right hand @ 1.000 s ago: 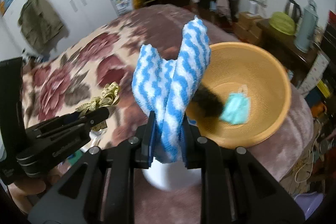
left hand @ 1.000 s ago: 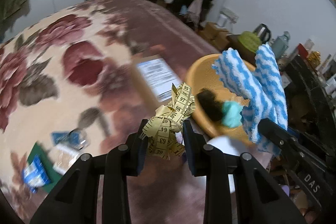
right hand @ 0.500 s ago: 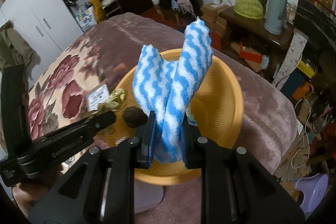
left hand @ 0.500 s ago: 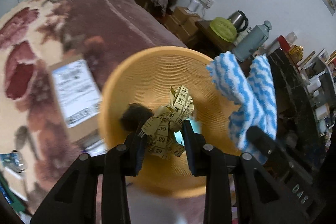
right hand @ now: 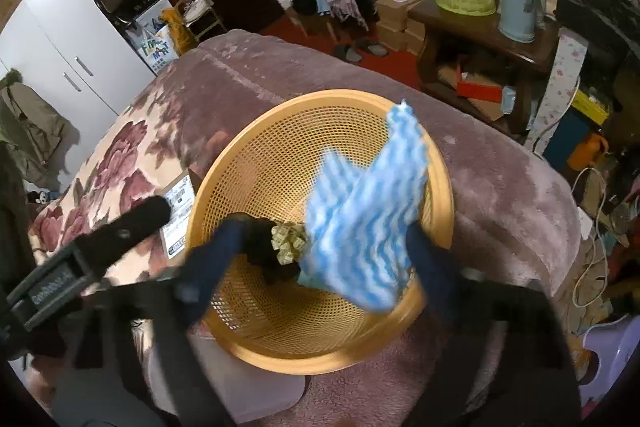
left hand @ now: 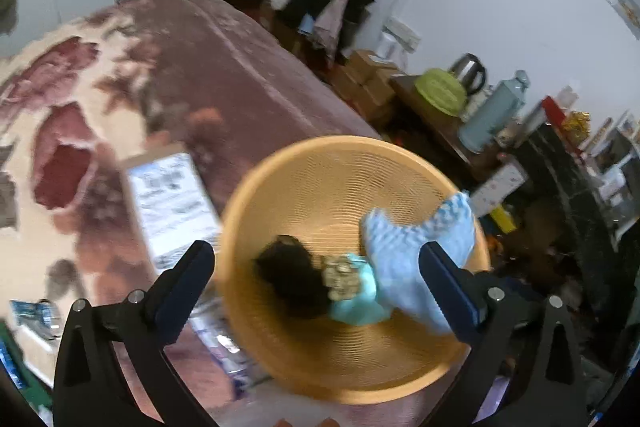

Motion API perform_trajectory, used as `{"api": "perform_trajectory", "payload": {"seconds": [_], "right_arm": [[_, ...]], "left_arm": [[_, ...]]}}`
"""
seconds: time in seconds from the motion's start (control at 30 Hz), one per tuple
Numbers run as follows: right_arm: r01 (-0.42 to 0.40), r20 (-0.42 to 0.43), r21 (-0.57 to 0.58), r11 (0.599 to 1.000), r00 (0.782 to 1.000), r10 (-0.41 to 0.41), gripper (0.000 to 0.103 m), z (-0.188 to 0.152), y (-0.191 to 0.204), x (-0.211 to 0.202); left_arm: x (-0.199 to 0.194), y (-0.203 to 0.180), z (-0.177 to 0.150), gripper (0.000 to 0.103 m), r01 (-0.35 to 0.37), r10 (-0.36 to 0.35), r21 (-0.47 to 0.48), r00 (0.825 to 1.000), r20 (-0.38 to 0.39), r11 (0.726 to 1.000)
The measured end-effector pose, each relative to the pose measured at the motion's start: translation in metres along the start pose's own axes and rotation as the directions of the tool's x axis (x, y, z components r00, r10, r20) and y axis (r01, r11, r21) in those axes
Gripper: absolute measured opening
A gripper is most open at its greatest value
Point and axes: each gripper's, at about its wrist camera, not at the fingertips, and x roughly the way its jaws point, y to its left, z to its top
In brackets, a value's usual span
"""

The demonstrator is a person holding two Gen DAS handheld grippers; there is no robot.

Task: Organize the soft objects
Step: 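Open both tools to drop the cloth and tape measure into the basket, then move both open tools back over the blanket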

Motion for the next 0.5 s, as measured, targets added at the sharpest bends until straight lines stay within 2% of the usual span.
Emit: {"api": "perform_trajectory", "payload": {"seconds": [0.1, 0.23, 0.37, 0.5], "right_arm": [[-0.001, 0.008, 0.004, 1.0, 1.0, 0.001, 0.097, -0.002, 0.001, -0.006], [0.014, 0.004, -0.014, 1.0, 1.0, -0.014, 0.097, -0.008, 0.009, -0.012], [0.047, -0.008, -0.035, 0.998, 0.999, -0.047, 0.099, -0.018, 0.02, -0.017], [0.045, -0.029, -0.06, 0.997, 0.998, -0.047, 0.1, -0.033, 0.035, -0.02]], "left_arm": [[-0.011, 0.012, -0.002, 0.102, -0.068, 0.068, -0.002, 0.998, 0.011, 0.998], [-0.026, 0.027, -0.008, 0.102, -0.087, 0.087, -0.012, 0.996, 0.005, 0.996], [-0.042, 0.038, -0.021, 0.102, -0.137, 0.137, 0.007, 0.991, 0.0, 0.991], [-0.054, 0.055, -0.038, 0.102, -0.151, 0.151, 0.002, 0.988, -0.014, 0.989]]}}
